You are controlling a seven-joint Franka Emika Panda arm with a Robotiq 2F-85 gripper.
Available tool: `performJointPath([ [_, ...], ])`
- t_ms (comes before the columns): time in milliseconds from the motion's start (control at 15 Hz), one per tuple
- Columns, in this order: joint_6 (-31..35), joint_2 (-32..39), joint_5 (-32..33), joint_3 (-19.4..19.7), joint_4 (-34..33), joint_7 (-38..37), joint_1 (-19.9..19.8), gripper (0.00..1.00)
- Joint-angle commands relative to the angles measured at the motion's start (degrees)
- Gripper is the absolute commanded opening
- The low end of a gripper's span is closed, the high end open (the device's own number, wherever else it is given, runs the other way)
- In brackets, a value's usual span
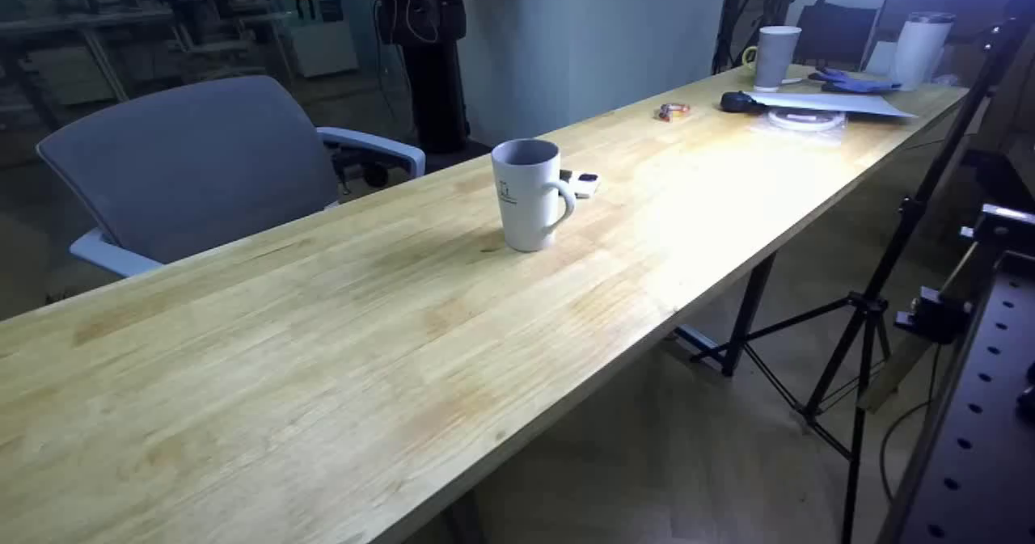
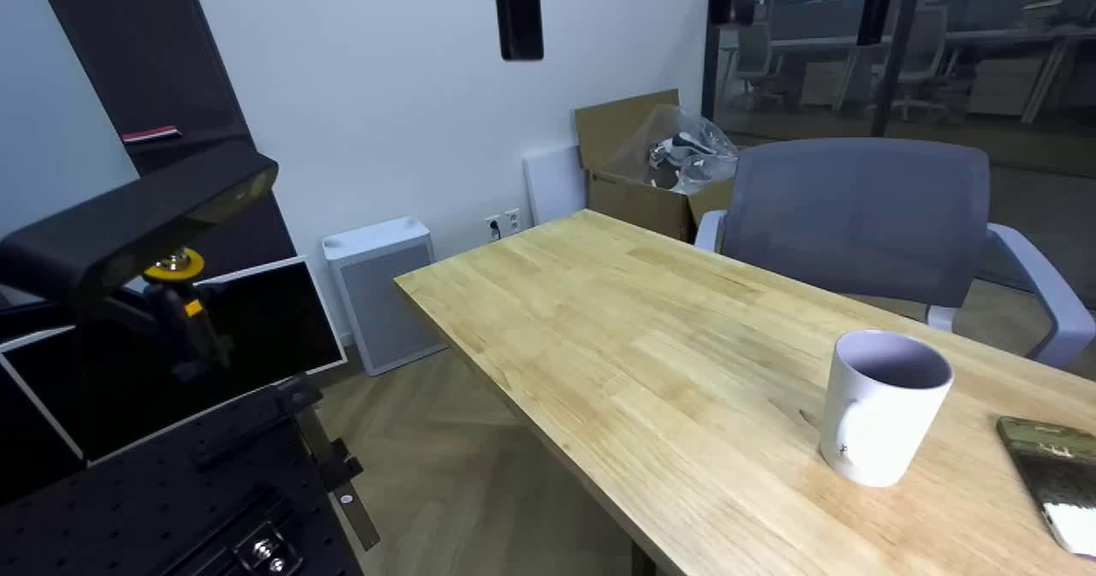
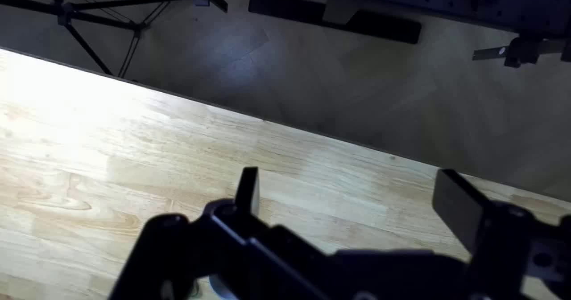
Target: Move the cup backwards
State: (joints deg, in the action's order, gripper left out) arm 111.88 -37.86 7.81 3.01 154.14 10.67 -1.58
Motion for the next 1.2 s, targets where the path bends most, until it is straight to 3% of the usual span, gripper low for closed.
performJointPath([
  [0,-0.1,0.0,0.2,0.3,-0.1,-0.2,0.3,1.00],
  [667,0.4,0.3,0.6,0.2,-0.1,-0.2,0.2,1.00],
  [1133,10.3,6.7,-0.3,3.3,-4.6,2.4,-0.2,1.00],
])
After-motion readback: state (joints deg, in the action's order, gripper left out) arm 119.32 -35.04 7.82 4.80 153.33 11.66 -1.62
